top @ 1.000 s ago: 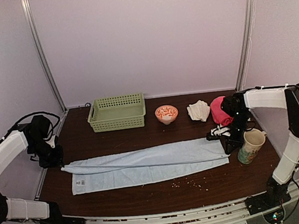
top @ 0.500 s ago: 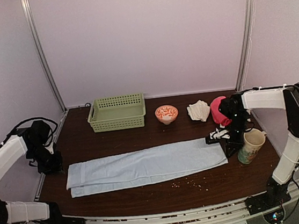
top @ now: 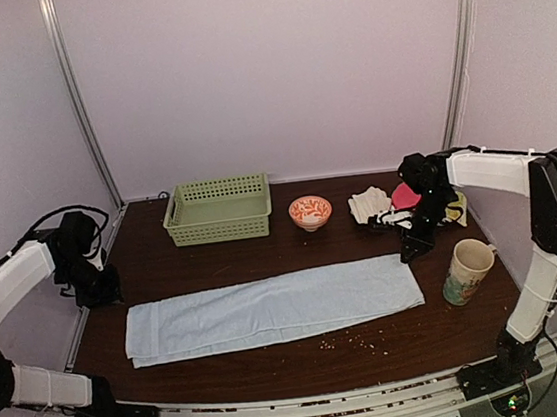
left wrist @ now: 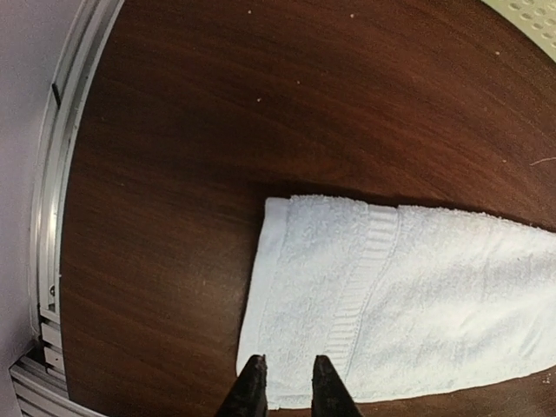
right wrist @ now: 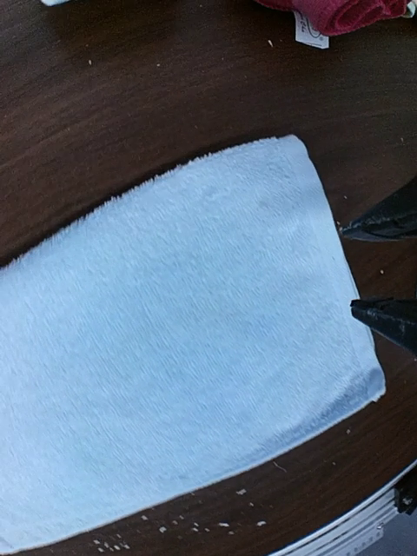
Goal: Roll the towels
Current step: Fold the towel at the center of the board.
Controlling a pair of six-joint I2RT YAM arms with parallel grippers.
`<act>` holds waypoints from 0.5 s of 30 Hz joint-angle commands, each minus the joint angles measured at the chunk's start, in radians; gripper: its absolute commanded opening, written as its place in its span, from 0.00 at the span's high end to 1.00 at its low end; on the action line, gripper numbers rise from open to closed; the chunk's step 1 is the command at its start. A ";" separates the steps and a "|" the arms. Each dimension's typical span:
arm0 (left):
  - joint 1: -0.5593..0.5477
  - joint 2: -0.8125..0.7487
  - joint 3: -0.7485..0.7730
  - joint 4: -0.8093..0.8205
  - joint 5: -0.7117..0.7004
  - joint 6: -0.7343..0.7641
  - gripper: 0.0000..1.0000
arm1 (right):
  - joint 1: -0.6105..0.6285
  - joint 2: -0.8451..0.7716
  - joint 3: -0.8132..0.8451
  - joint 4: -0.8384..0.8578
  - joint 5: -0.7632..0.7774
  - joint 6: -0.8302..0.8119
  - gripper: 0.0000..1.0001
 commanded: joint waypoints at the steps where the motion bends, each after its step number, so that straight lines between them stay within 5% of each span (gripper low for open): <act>1: -0.005 0.089 -0.044 0.116 -0.021 0.000 0.76 | 0.008 0.102 0.036 0.130 0.053 0.175 0.76; 6: -0.003 0.168 -0.080 0.214 -0.028 0.004 0.68 | 0.010 0.128 0.001 0.195 0.080 0.211 0.67; 15: -0.003 0.323 -0.115 0.340 0.040 0.001 0.74 | 0.013 0.206 0.036 0.264 0.208 0.305 0.66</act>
